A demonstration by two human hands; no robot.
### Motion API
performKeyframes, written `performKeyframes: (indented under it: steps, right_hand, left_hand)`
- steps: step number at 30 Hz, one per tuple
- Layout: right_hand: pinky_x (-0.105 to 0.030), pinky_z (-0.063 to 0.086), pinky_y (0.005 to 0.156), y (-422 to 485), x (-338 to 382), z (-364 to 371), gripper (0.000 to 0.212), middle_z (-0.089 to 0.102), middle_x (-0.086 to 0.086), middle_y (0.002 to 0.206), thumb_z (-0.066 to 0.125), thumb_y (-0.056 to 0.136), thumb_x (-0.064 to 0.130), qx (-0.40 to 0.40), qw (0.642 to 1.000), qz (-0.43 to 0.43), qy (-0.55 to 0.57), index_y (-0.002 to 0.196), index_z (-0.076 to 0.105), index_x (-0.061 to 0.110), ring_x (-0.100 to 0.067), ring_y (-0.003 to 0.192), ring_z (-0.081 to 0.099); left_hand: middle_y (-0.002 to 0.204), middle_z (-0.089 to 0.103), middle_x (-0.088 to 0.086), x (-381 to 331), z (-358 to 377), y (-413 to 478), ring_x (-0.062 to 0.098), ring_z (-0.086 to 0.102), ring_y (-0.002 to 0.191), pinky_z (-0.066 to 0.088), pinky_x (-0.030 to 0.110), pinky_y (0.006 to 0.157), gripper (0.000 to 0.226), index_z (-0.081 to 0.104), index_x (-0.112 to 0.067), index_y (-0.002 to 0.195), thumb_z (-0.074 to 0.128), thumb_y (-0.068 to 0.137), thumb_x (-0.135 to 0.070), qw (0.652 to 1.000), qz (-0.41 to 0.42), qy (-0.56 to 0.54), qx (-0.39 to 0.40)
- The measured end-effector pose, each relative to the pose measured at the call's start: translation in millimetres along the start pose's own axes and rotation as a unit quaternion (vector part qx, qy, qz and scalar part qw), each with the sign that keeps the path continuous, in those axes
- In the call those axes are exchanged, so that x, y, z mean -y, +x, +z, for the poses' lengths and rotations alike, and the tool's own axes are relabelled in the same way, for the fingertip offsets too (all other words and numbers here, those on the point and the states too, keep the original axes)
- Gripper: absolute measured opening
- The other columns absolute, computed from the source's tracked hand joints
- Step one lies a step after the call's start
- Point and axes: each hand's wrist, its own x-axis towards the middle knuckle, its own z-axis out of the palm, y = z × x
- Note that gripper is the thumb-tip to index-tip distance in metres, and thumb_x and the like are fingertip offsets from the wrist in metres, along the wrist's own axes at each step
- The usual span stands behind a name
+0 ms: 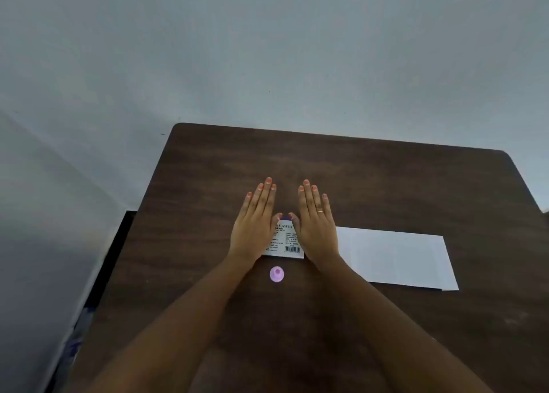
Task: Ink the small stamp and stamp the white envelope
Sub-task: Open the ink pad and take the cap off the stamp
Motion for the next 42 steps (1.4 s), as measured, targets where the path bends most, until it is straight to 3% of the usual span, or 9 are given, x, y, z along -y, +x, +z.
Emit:
performKeyframes:
  steps: [3,8,13,19,23,26,29,35,42]
  right_hand:
    - [-0.029,-0.006,0.112,-4,-3,1,0.06,-0.006,0.002,0.149,0.03,0.094,0.039,0.078,0.997,-0.01,0.01,0.142,0.002,0.016,-0.012,0.136,-0.01]
    - [-0.025,-0.004,0.111,-16,-8,0,0.061,0.008,-0.003,0.155,0.03,0.093,0.044,0.178,0.978,-0.097,0.04,0.142,0.005,0.018,-0.01,0.14,-0.002]
    - [-0.027,-0.007,0.113,-27,-14,0,0.075,-0.001,0.002,0.156,0.034,0.086,0.058,0.232,0.962,-0.144,0.009,0.142,-0.001,0.023,-0.008,0.14,-0.008]
    - [-0.039,0.017,0.114,-25,-12,-5,0.077,0.013,-0.002,0.155,0.057,0.079,0.049,0.244,0.962,-0.083,0.087,0.141,0.014,0.029,-0.024,0.142,0.01]
    - [-0.041,0.023,0.113,-14,-12,-15,0.072,0.026,-0.004,0.15,0.059,0.077,0.052,0.257,0.959,-0.089,0.083,0.137,0.028,0.027,-0.024,0.137,0.023]
    - [-0.032,0.027,0.109,-3,-15,-27,0.054,0.049,-0.003,0.138,0.059,0.079,0.049,0.228,0.961,-0.082,0.131,0.125,0.05,0.022,-0.018,0.127,0.043]
    - [-0.033,0.049,0.086,13,-14,-38,0.029,0.069,-0.004,0.111,0.057,0.085,0.037,0.168,0.954,0.017,0.248,0.107,0.064,0.02,-0.019,0.102,0.062]
    - [-0.019,0.037,0.08,54,-5,-21,0.022,0.063,-0.013,0.107,0.051,0.09,0.017,0.054,0.962,0.083,0.256,0.105,0.064,0.008,-0.021,0.097,0.057]
    - [-0.03,0.041,0.084,74,-2,15,0.015,0.064,-0.015,0.102,0.056,0.084,0.008,0.032,0.976,0.132,0.168,0.093,0.069,0.004,-0.025,0.096,0.054]
  left_hand:
    - [0.154,-0.004,0.007,9,1,-5,0.016,-0.005,0.141,-0.006,0.029,0.112,0.06,-0.008,-0.012,0.141,0.026,0.098,-0.036,0.997,0.004,-0.018,0.07]
    - [0.154,0.018,0.007,29,-5,-13,0.016,0.011,0.141,0.012,0.032,0.113,0.056,0.015,-0.012,0.143,0.035,0.097,-0.037,0.985,0.025,-0.104,0.133]
    - [0.155,0.012,-0.001,56,-15,-20,0.014,0.012,0.14,0.017,0.031,0.11,0.074,0.016,-0.02,0.144,0.053,0.086,-0.048,0.961,0.063,-0.175,0.203]
    - [0.152,0.012,-0.005,66,-15,-17,0.011,0.026,0.132,0.033,0.027,0.099,0.092,0.015,-0.025,0.143,0.07,0.073,-0.047,0.945,0.052,-0.202,0.25]
    - [0.151,0.015,-0.003,68,-15,-17,0.008,0.026,0.13,0.028,0.021,0.098,0.094,0.015,-0.024,0.143,0.072,0.071,-0.043,0.946,0.074,-0.206,0.24]
    - [0.152,0.018,-0.001,71,-14,-18,0.009,0.025,0.134,0.024,0.021,0.104,0.1,0.009,-0.023,0.144,0.075,0.071,-0.04,0.942,0.062,-0.242,0.223]
    - [0.153,0.016,-0.005,72,-14,-18,0.009,0.023,0.135,0.023,0.023,0.107,0.106,0.002,-0.029,0.144,0.076,0.069,-0.039,0.931,0.037,-0.291,0.217]
    - [0.156,-0.005,-0.004,74,-6,-20,0.015,0.004,0.14,0.015,0.042,0.114,0.118,-0.016,-0.037,0.139,0.074,0.065,-0.053,0.927,-0.015,-0.299,0.225]
    - [0.153,-0.017,-0.006,79,0,-18,0.005,-0.01,0.135,-0.004,0.031,0.109,0.107,-0.025,-0.042,0.131,0.066,0.075,-0.053,0.938,0.06,-0.25,0.234]
